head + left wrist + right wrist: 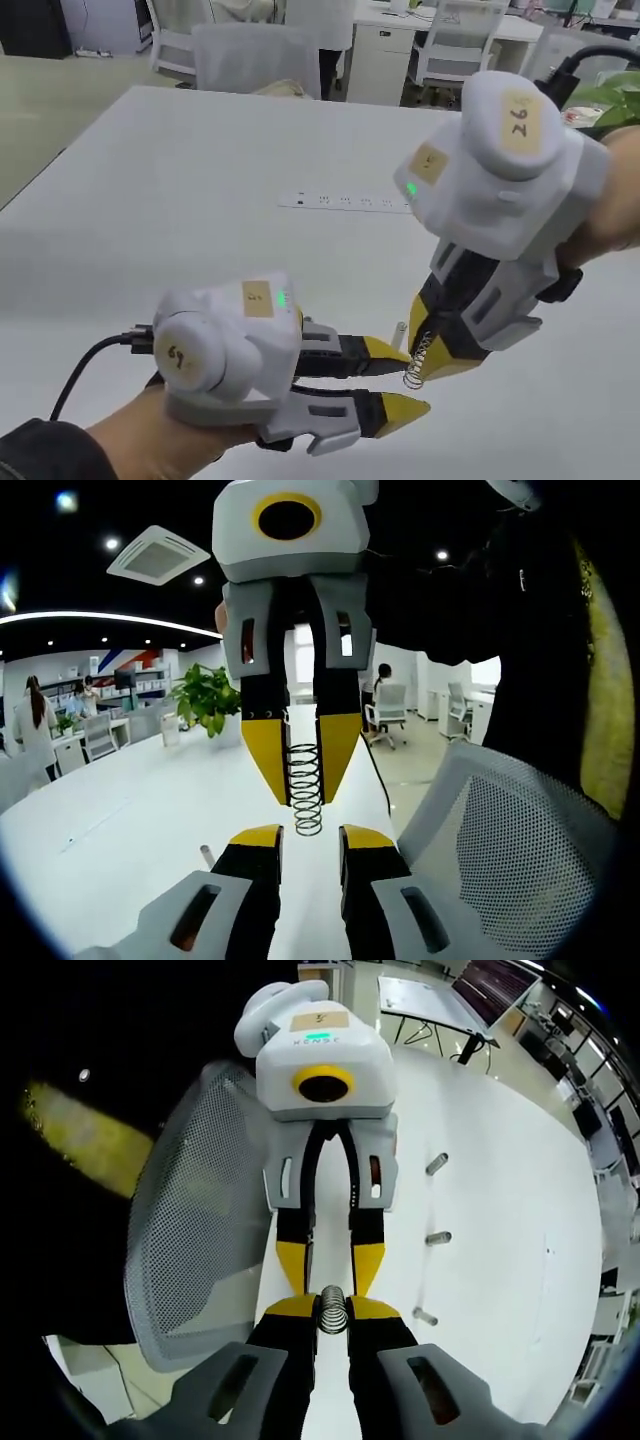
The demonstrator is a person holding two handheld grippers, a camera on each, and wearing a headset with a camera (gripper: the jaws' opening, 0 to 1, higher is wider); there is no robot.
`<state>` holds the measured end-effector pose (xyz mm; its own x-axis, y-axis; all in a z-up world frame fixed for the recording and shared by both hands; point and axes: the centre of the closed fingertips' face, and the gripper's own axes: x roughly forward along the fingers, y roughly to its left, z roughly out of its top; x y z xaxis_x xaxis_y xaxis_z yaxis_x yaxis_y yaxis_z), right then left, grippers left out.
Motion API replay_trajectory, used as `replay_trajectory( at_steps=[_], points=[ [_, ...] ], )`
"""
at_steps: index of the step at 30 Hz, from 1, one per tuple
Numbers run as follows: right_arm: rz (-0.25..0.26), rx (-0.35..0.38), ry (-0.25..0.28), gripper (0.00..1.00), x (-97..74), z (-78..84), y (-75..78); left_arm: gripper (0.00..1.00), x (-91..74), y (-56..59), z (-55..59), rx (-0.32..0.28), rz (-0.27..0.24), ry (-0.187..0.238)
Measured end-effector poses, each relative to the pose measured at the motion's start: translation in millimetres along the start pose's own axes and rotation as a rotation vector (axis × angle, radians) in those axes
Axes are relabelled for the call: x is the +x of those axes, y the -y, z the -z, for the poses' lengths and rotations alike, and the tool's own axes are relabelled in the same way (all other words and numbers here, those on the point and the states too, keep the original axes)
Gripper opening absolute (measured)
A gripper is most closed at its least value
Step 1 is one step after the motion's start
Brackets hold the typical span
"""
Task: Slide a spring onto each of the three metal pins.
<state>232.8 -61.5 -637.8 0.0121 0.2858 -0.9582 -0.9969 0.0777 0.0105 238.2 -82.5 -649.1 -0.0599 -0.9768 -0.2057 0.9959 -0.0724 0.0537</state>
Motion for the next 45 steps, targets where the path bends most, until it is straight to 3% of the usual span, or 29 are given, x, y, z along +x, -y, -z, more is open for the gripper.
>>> replay_trajectory(
  at_steps=[7,15,25,45],
  points=[
    [0.009,0.010,0.005,0.08,-0.4,1.7,3.5,0.31,-0.5,-3.4,3.8,-0.047,-0.017,-0.014],
    [0.027,0.019,0.025,0.08,-3.8,0.8,8.7,0.40,-3.4,-5.8,8.6,-0.066,-0.027,-0.026],
    [0.051,0.032,0.039,0.08,-8.5,3.3,14.7,0.63,-6.3,-5.9,10.9,-0.113,-0.036,-0.038],
    [0.067,0.058,0.046,0.08,-12.1,6.5,19.0,0.94,-19.5,-15.0,14.9,-0.144,-0.089,-0.060]
  ],
)
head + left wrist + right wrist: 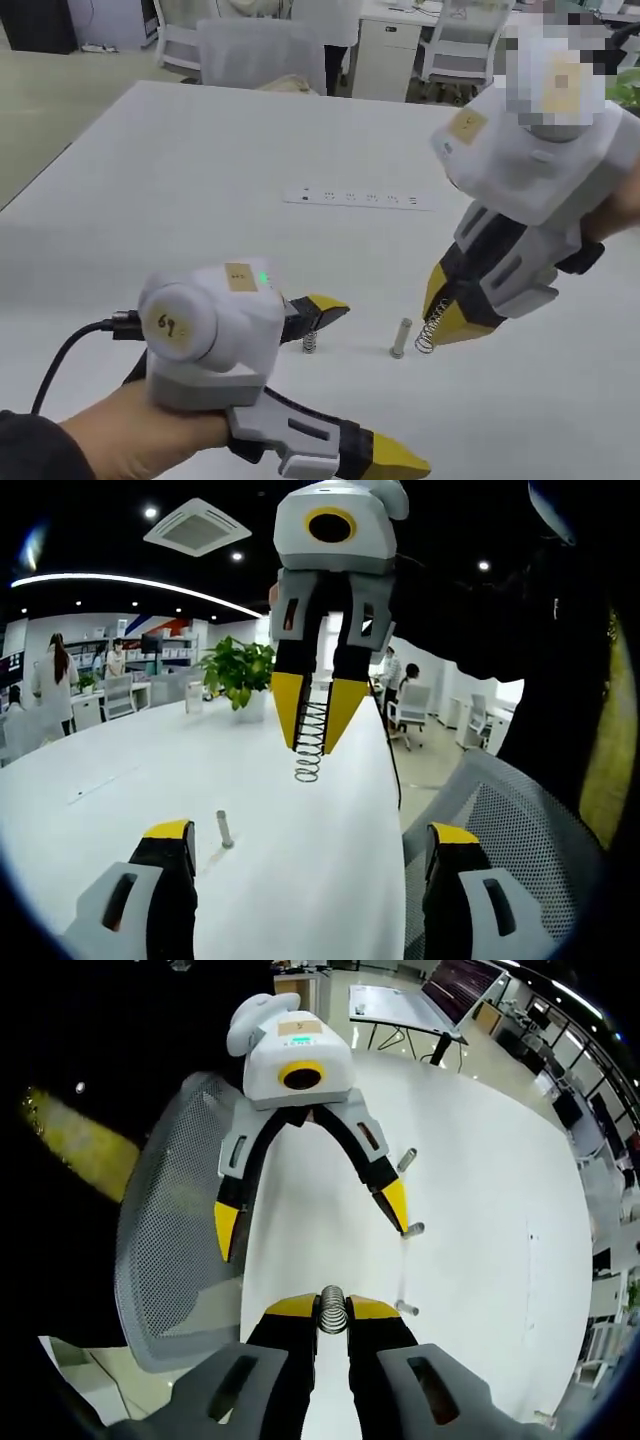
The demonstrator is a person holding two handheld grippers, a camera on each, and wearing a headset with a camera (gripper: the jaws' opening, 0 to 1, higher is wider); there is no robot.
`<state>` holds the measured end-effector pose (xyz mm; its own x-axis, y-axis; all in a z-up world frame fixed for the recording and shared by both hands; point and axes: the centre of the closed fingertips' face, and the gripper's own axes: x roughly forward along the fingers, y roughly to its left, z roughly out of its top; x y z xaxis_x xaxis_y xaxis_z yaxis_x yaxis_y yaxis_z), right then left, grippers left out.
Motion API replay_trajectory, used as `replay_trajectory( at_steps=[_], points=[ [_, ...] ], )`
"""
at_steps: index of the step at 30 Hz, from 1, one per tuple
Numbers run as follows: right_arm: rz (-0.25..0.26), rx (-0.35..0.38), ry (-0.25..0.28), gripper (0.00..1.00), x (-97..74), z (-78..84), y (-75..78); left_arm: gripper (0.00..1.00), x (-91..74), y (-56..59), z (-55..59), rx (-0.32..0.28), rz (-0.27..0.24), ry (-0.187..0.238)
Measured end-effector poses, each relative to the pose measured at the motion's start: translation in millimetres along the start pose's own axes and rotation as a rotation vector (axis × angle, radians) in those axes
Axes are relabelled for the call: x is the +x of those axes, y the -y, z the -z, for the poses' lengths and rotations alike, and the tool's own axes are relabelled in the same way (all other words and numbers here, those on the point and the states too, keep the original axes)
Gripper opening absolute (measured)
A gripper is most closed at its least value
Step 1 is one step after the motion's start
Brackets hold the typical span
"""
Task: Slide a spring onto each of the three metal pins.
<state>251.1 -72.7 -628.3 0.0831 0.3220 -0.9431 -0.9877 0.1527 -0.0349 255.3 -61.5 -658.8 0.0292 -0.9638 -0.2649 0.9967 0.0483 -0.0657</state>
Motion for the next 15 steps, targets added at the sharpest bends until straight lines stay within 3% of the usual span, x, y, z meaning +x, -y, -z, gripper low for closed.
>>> replay_trajectory(
  at_steps=[15],
  points=[
    [0.014,0.018,-0.006,0.08,-1.9,5.2,8.8,0.98,-23.9,-12.5,2.3,0.016,-0.052,0.005]
  ],
)
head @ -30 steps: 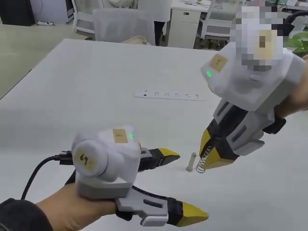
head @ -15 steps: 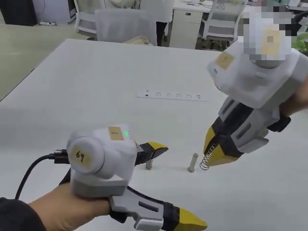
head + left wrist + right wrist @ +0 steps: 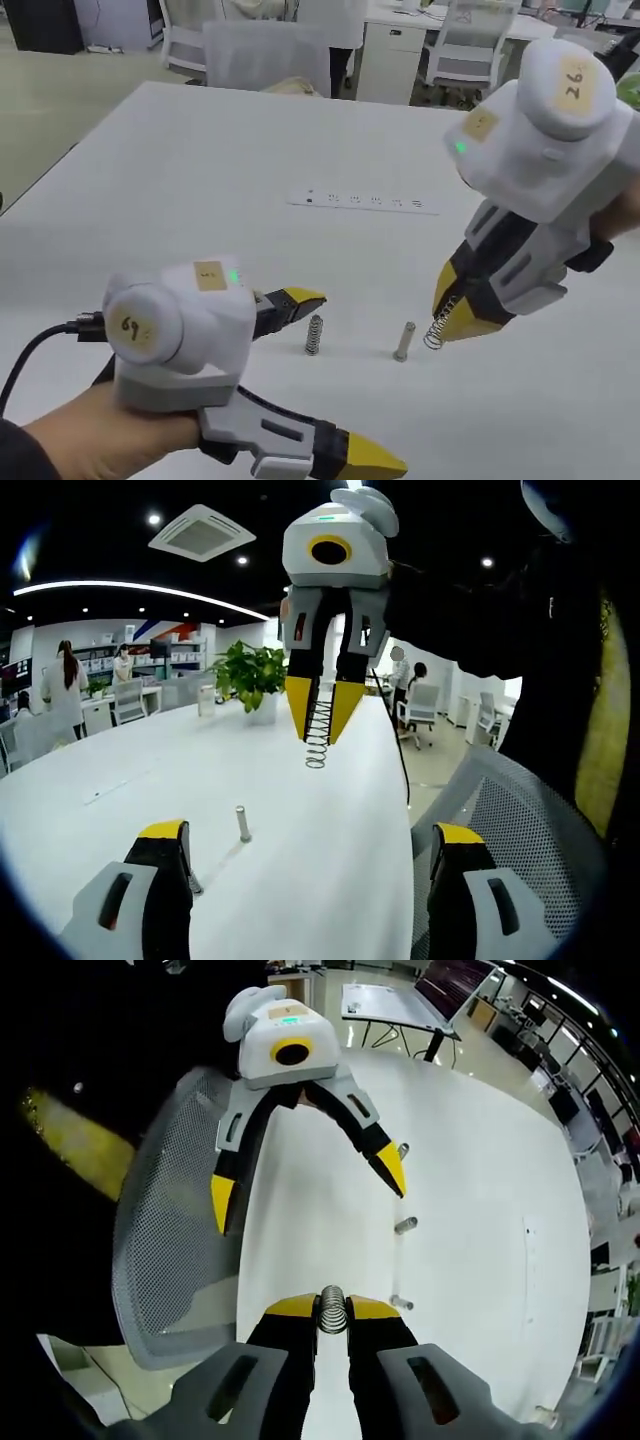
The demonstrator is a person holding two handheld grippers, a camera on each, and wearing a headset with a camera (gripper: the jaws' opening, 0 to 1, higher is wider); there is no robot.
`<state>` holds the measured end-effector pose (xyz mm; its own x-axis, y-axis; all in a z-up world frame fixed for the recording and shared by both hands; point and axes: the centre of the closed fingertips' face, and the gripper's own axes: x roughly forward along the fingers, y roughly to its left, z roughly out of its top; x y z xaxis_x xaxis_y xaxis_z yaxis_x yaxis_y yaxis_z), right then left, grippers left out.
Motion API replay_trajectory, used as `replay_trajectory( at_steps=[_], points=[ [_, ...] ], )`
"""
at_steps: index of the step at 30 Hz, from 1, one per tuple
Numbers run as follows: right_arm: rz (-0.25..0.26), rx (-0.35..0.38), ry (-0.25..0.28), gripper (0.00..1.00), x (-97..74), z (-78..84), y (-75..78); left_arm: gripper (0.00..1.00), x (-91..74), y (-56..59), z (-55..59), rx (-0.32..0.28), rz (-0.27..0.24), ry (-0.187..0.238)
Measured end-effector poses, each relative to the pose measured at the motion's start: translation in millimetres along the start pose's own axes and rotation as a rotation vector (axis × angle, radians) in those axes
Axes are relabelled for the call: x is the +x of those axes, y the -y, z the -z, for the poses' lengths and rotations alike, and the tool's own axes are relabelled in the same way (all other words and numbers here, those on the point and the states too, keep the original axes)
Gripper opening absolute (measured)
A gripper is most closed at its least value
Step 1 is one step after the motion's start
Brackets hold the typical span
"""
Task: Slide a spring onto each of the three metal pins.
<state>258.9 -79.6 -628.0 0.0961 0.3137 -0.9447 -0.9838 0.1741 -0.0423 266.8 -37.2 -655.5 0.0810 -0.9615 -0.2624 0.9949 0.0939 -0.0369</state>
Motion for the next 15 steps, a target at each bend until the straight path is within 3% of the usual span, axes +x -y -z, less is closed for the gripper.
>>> replay_trajectory(
  at_steps=[15],
  points=[
    [0.019,0.038,0.003,0.08,1.2,8.9,17.1,0.97,-29.1,-16.2,12.7,-0.025,-0.076,-0.004]
  ],
)
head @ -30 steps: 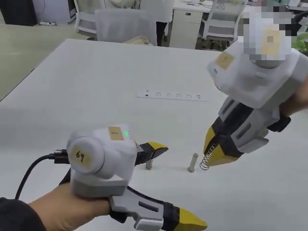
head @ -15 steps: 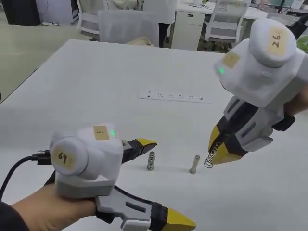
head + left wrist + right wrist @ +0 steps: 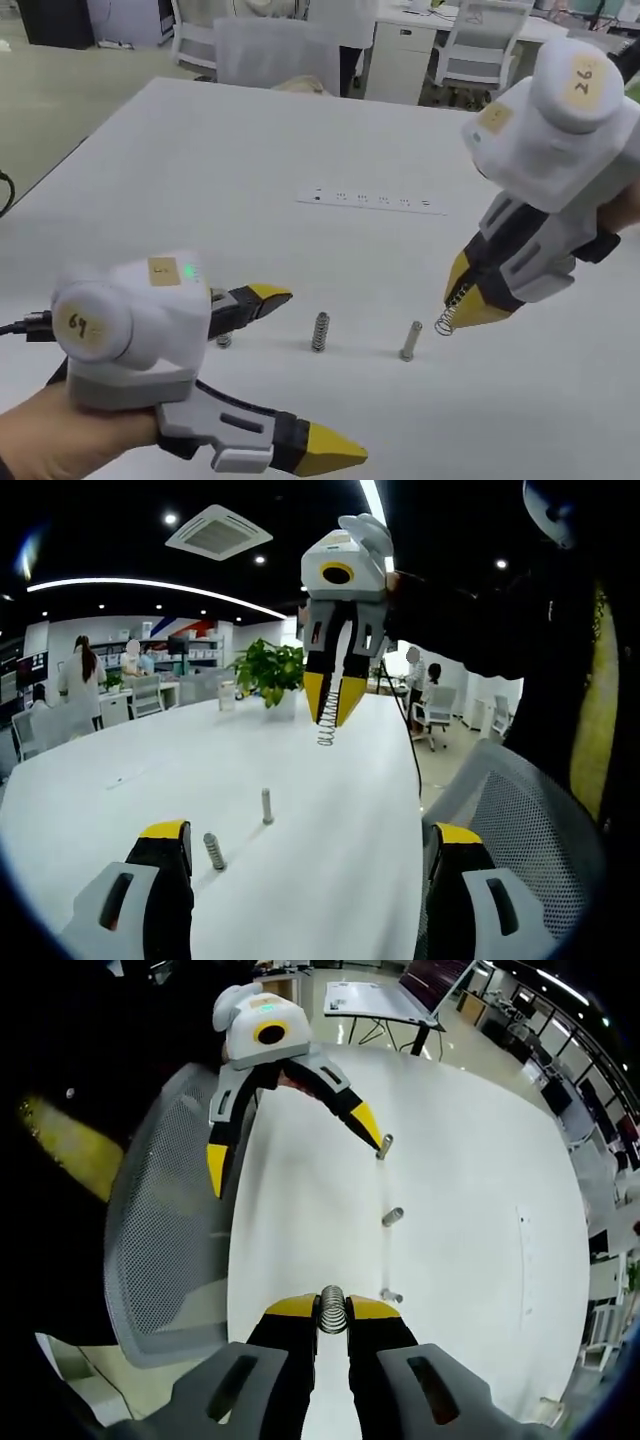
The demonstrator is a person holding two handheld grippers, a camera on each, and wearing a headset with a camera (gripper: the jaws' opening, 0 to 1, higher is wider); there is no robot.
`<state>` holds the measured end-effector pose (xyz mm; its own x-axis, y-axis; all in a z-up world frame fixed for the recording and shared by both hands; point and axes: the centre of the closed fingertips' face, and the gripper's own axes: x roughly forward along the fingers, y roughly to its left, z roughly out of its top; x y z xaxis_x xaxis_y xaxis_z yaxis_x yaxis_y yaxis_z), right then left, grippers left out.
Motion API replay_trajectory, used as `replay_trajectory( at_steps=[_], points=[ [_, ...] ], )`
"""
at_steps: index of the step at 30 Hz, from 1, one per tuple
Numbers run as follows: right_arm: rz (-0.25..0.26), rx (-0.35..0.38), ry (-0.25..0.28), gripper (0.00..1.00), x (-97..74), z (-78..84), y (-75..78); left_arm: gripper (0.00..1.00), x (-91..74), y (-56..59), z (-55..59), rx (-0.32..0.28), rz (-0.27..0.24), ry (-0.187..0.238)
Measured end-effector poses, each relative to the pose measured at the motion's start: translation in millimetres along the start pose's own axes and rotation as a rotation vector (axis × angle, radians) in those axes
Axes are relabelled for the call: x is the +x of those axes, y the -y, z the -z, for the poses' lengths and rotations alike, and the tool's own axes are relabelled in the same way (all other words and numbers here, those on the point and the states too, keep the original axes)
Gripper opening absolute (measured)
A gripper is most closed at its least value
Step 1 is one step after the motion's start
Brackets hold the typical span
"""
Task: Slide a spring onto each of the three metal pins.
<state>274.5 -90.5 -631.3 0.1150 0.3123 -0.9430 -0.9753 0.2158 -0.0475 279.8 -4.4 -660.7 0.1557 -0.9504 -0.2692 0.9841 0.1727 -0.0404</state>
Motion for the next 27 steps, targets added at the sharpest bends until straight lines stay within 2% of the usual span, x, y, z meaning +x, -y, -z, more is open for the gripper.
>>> replay_trajectory(
  at_steps=[3,14,27],
  points=[
    [0.002,0.005,0.000,0.08,1.1,1.2,4.0,0.96,-4.7,-3.5,3.5,-0.003,-0.013,-0.003],
    [0.015,0.033,-0.008,0.08,6.9,8.7,21.3,0.95,-23.9,-13.9,30.4,-0.024,-0.065,-0.045],
    [0.020,0.067,-0.026,0.08,22.4,14.9,45.5,0.94,-42.7,-22.4,44.2,-0.032,-0.127,-0.058]
  ],
)
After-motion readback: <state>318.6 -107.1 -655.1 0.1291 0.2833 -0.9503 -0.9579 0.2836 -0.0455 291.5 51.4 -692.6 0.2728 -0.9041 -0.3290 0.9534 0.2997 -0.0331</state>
